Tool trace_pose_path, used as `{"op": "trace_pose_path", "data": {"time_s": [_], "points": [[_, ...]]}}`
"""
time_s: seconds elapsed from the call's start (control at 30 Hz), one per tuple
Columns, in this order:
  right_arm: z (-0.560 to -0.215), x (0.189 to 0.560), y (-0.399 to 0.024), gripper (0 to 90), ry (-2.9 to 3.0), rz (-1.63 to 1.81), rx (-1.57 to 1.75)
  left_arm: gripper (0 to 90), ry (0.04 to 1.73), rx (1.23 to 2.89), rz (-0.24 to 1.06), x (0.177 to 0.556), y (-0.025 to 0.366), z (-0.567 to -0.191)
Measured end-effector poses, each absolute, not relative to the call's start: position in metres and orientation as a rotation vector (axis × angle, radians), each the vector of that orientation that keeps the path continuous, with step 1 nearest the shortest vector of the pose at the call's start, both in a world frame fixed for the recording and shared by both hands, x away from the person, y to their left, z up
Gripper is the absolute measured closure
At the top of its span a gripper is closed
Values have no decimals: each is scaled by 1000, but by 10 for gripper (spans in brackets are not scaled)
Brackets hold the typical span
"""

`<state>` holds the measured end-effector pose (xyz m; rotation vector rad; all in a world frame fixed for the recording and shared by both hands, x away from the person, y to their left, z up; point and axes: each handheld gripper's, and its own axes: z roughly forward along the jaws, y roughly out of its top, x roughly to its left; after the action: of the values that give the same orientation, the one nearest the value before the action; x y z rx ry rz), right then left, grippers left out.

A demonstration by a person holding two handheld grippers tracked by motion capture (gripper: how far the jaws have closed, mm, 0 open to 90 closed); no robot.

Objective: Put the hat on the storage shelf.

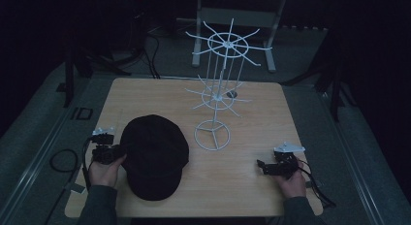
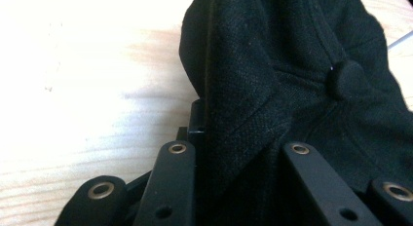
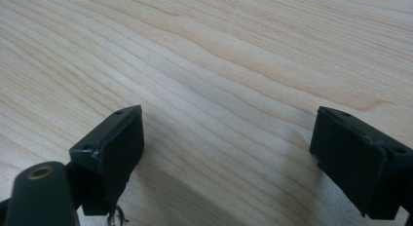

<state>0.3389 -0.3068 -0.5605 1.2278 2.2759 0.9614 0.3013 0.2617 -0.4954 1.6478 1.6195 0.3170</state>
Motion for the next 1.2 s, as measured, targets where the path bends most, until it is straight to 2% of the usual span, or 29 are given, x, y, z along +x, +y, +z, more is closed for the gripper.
{"op": "trace_pose_path", "data": {"time_s": [1.2], "points": [[-560,339,-307,123,2276,961,1231,762,1364,1605,452,293,273,-419]]}}
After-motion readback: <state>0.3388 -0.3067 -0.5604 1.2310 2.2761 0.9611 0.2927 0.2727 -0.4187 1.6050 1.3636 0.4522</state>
